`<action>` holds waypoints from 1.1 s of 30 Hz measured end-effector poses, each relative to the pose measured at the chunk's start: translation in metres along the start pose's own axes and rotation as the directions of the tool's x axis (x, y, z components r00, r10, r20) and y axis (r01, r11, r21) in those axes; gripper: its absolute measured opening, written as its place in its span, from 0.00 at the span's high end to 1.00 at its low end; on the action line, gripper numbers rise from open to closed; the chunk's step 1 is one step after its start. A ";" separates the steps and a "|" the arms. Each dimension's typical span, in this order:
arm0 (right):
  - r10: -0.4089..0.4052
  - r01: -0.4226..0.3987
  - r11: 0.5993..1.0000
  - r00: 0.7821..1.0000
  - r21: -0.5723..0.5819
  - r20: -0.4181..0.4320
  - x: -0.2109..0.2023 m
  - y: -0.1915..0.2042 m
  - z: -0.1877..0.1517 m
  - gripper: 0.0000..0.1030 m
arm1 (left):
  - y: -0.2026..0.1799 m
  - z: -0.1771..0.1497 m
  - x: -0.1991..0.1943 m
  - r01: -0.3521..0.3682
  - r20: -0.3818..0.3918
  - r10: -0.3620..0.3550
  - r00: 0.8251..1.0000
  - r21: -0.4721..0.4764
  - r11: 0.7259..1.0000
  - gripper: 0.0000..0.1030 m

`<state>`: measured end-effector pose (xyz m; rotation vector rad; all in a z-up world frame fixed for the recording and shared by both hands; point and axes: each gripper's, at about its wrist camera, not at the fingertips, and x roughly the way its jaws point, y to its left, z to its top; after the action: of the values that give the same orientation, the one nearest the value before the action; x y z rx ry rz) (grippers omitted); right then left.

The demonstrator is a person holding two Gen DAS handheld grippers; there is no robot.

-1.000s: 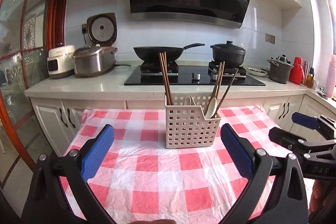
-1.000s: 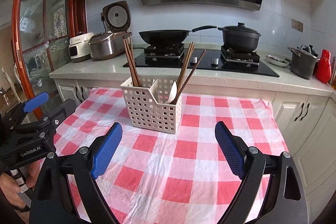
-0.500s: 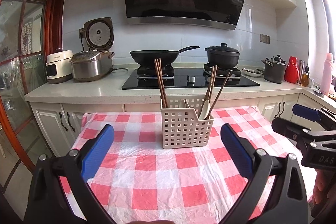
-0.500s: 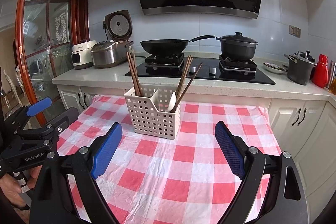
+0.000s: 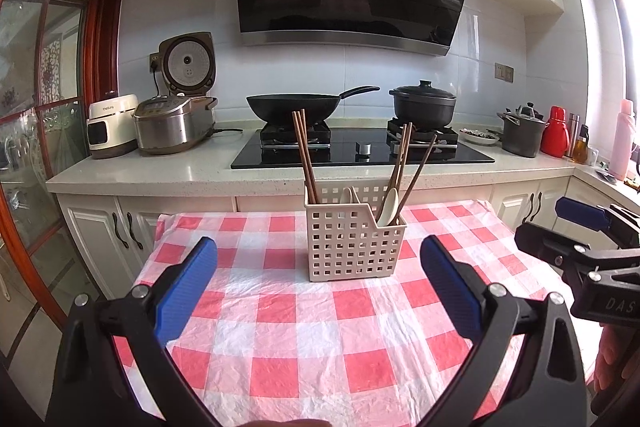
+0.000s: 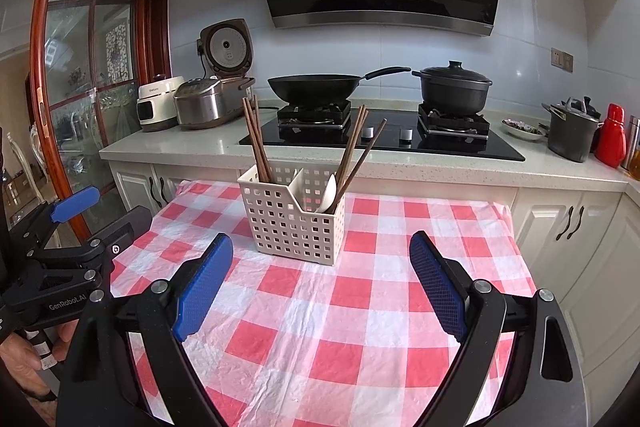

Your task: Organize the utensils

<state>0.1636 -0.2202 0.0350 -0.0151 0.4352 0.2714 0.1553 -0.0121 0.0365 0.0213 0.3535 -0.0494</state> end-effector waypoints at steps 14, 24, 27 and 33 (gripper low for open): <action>0.002 -0.002 1.000 1.000 -0.001 -0.003 0.000 0.002 -0.001 0.18 | -0.003 -0.002 0.001 -0.001 -0.006 0.001 1.000 0.004 1.000 0.05; 0.001 -0.001 1.000 1.000 0.000 -0.006 0.001 0.004 -0.002 0.18 | -0.002 -0.003 0.001 0.003 -0.011 -0.003 1.000 0.003 1.000 0.05; 0.002 -0.002 1.000 1.000 -0.002 -0.006 0.001 0.003 -0.002 0.18 | -0.002 -0.002 0.001 0.003 -0.010 -0.003 1.000 0.004 1.000 0.05; 0.003 -0.003 1.000 1.000 -0.004 -0.007 0.001 0.007 -0.007 0.18 | -0.002 -0.003 0.001 0.003 -0.010 -0.003 1.000 0.004 1.000 0.05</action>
<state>0.1598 -0.2134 0.0280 -0.0193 0.4412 0.2751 0.1548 -0.0138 0.0334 0.0248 0.3633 -0.0532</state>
